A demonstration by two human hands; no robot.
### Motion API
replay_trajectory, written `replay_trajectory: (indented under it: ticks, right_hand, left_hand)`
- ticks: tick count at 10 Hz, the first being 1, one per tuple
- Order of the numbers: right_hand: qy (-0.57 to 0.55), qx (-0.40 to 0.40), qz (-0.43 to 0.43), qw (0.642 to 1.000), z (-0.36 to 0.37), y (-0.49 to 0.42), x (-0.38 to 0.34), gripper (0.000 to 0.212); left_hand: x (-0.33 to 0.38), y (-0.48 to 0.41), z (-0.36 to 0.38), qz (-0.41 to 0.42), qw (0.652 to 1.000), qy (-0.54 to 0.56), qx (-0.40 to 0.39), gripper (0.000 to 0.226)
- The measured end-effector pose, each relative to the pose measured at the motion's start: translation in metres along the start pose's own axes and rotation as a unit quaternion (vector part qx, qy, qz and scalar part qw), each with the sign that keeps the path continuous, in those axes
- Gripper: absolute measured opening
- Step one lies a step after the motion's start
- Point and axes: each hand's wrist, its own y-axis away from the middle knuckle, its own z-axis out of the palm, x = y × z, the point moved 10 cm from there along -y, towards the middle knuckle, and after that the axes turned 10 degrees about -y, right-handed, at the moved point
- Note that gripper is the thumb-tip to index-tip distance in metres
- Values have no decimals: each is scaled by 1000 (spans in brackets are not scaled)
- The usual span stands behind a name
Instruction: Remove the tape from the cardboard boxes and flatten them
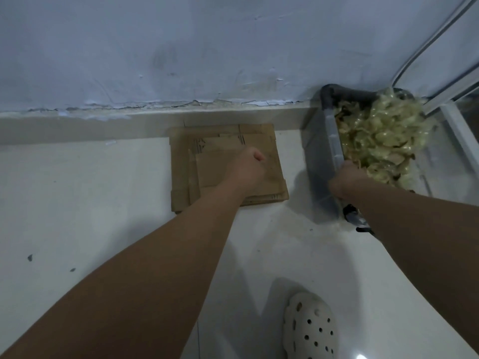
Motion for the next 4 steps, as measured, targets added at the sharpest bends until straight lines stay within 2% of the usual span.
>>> replay_trajectory:
  ticks: [1, 2, 3, 4]
  right_hand:
    - [18, 15, -29, 999, 1, 1, -5, 57]
    - [-14, 36, -18, 999, 1, 1, -2, 60]
    - [7, 68, 13, 998, 1, 6, 2, 62]
    - [-4, 188, -47, 981, -10, 21, -16, 65]
  left_hand:
    - [-4, -2, -2, -10, 1000, 21, 3, 15]
    - [-9, -5, -6, -17, 999, 27, 6, 19]
    - [-10, -4, -10, -14, 1000, 10, 16, 15]
    - [-5, -3, -17, -6, 999, -15, 32, 13]
